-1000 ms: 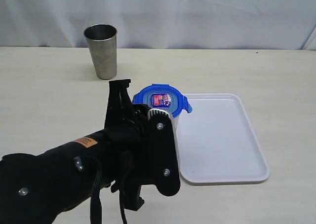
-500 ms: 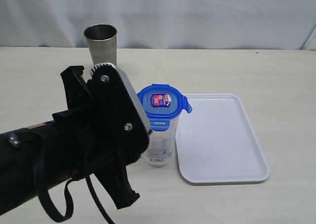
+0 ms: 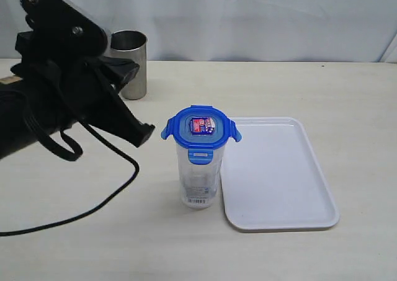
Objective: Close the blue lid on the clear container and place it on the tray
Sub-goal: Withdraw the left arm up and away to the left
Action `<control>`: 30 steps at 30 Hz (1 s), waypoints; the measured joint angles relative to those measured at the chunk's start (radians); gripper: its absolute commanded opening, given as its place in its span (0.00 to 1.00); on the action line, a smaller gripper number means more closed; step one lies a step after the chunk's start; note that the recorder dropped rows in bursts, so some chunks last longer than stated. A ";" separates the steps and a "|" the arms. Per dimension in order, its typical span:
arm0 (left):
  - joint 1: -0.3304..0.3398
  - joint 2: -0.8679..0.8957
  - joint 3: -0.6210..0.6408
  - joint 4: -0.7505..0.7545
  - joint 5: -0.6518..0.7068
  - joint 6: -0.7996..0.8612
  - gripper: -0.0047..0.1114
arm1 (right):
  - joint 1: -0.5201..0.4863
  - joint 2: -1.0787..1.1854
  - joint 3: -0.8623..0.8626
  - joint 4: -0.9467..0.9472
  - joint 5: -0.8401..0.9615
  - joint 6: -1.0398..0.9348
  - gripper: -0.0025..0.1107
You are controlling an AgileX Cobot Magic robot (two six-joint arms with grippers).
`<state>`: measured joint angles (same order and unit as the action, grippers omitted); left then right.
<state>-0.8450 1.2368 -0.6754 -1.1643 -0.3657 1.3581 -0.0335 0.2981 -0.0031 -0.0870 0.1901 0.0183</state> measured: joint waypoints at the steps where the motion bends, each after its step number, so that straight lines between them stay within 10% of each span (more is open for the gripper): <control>1: 0.040 0.000 0.000 0.106 0.045 -0.106 0.04 | 0.000 0.000 0.000 -0.003 -0.002 -0.006 0.06; 11: 0.338 0.002 0.000 0.764 0.125 -0.695 0.04 | 0.000 0.000 0.000 0.011 -0.324 -0.093 0.06; 17: 0.475 0.056 0.092 0.867 -0.291 -0.959 0.04 | 0.000 0.000 0.000 0.049 -0.487 0.041 0.06; 24: 0.784 0.191 0.145 1.657 -0.674 -1.680 0.04 | 0.000 0.000 0.000 0.007 -0.564 0.293 0.06; 30: 0.960 0.304 0.145 2.137 -0.820 -1.815 0.04 | 0.000 0.068 -0.076 -0.295 -0.637 0.632 0.06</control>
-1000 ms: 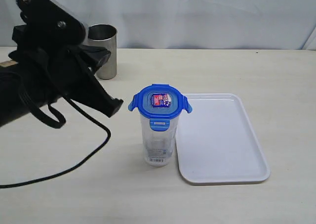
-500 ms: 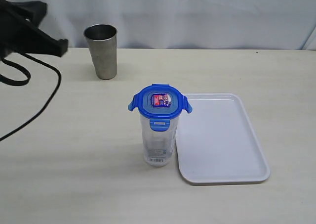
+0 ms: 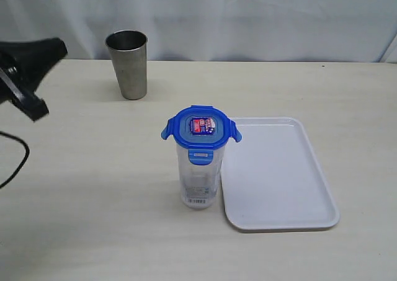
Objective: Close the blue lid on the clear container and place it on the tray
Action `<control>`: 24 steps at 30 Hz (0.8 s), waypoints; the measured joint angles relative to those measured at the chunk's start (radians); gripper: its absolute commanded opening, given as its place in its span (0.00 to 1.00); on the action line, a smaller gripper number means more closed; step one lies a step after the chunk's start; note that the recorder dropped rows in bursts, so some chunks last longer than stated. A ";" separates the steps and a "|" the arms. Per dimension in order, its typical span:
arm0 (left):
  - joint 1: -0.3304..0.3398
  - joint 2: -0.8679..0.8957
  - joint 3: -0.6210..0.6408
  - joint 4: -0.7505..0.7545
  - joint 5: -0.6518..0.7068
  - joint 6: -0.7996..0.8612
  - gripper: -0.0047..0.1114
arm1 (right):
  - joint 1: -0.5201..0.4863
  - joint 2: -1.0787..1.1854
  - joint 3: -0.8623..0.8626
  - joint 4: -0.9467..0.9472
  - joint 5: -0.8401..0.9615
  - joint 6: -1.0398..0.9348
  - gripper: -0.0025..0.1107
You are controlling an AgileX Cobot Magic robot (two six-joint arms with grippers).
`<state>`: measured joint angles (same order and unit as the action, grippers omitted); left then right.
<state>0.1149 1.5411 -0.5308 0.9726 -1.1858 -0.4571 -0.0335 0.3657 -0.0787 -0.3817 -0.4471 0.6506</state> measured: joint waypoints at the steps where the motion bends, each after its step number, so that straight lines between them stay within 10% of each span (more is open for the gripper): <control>1: 0.005 0.012 0.000 0.091 -0.002 -0.005 0.04 | 0.000 0.034 -0.043 -0.079 -0.004 0.069 0.06; 11: -0.106 0.098 0.000 0.428 -0.022 -0.002 0.04 | 0.000 0.588 -0.413 -0.944 -0.122 0.721 0.06; 24: -0.279 0.126 0.000 0.415 0.058 0.037 0.04 | 0.000 1.148 -0.599 -1.010 -0.325 0.416 0.06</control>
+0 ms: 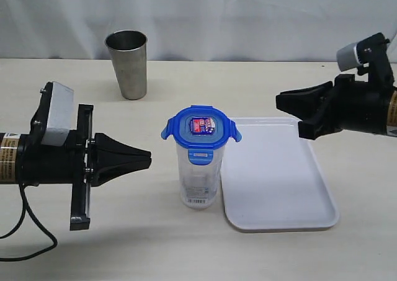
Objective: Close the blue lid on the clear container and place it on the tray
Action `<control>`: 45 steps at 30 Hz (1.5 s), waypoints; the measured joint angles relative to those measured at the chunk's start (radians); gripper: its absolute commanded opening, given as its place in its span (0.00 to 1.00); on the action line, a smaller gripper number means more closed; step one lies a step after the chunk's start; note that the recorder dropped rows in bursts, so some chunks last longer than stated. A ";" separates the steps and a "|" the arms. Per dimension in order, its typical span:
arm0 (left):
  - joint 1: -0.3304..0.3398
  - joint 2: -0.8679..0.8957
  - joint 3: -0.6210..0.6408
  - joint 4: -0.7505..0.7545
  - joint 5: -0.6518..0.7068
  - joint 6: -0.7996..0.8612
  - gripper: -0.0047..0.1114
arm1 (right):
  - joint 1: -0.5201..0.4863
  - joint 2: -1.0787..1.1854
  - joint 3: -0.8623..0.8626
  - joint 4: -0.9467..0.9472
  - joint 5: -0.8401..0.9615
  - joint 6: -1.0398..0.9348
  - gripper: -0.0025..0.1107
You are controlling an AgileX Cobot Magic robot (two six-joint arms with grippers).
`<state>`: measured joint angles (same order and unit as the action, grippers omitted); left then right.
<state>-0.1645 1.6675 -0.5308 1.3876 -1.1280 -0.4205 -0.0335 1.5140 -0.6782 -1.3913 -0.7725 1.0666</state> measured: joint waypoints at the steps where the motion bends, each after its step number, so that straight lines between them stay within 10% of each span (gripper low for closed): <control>1: -0.002 0.000 0.000 -0.012 0.004 0.002 0.04 | 0.000 0.027 -0.016 0.003 -0.017 -0.030 0.06; 17: -0.002 0.000 0.000 -0.160 0.052 0.063 0.04 | -0.094 0.361 -0.258 -0.158 -0.428 -0.099 0.06; 28: -0.002 0.000 0.000 -0.167 0.050 0.063 0.04 | 0.091 0.372 -0.258 -0.128 -0.282 -0.163 0.06; 45: -0.002 0.079 -0.008 -0.191 -0.015 0.094 0.04 | 0.092 0.271 -0.214 -0.169 -0.178 -0.136 0.06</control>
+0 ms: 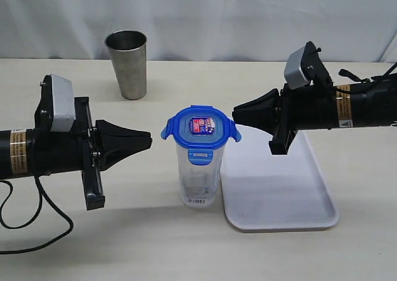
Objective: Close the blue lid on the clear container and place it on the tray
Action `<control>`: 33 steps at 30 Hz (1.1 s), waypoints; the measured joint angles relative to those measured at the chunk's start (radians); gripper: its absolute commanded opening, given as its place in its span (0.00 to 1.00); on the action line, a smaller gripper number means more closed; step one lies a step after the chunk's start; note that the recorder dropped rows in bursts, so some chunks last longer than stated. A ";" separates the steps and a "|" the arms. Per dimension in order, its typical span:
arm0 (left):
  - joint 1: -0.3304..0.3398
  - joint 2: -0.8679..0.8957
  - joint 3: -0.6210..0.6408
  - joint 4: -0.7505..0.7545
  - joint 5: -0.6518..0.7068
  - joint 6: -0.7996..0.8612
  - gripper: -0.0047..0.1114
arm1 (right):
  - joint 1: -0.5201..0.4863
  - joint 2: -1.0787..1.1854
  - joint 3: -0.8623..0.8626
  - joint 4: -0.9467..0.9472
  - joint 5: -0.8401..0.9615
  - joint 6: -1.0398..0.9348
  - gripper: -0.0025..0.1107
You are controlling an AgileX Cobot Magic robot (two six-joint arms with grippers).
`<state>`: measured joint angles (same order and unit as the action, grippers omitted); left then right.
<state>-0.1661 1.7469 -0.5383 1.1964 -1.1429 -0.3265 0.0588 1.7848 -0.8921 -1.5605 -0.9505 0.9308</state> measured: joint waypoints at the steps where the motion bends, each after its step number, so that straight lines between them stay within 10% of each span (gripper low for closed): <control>1: 0.000 0.010 -0.005 -0.003 -0.003 0.003 0.04 | 0.000 0.000 0.002 0.000 0.000 0.000 0.06; 33: -0.088 0.048 -0.019 -0.005 -0.004 0.015 0.04 | 0.000 -0.051 0.008 0.004 0.061 0.000 0.06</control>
<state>-0.2546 1.7947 -0.5571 1.1918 -1.1470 -0.3117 0.0588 1.7334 -0.8842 -1.5570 -0.8890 0.9310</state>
